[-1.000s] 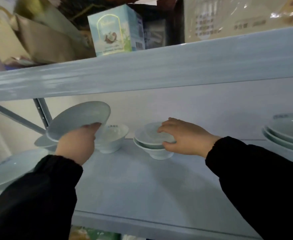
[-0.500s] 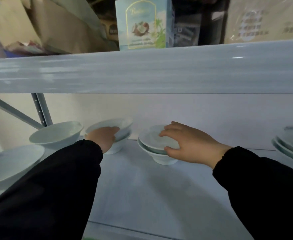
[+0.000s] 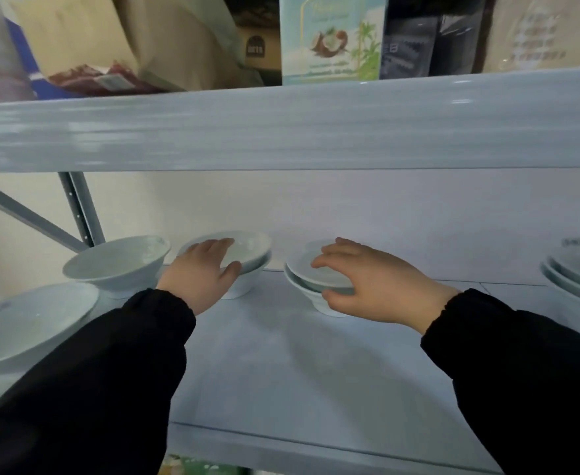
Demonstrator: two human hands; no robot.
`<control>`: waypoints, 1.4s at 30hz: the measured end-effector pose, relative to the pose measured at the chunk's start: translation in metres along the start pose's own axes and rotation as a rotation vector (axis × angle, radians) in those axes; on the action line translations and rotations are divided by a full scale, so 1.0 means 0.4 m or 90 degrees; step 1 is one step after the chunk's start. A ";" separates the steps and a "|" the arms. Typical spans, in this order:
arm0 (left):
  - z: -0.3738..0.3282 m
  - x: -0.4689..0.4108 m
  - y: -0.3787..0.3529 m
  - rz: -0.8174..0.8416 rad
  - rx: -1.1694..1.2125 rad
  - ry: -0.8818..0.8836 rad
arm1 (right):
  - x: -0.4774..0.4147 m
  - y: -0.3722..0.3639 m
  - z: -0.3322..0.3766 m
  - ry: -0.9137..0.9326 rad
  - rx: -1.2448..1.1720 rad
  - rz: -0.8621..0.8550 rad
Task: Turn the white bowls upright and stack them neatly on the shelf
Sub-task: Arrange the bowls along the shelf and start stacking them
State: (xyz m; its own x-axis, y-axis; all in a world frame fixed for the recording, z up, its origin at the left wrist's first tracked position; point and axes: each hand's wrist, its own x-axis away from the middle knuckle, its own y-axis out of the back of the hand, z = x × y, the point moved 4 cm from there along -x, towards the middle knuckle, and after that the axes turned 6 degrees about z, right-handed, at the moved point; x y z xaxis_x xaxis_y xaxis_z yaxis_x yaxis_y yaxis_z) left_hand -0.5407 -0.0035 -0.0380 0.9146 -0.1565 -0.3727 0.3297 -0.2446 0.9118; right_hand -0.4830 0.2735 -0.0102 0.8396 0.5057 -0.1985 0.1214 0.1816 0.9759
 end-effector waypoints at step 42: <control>0.444 0.749 0.226 -0.069 -0.040 0.318 | -0.516 -0.323 0.826 0.412 0.007 0.169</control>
State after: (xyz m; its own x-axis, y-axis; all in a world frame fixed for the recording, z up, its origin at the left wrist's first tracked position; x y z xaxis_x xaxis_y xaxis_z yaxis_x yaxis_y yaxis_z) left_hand -0.2785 -0.2425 -0.0979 0.8695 0.3469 -0.3516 0.4280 -0.1740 0.8869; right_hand -0.4970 -0.1330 -0.0651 0.3581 0.9330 0.0354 -0.0364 -0.0239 0.9991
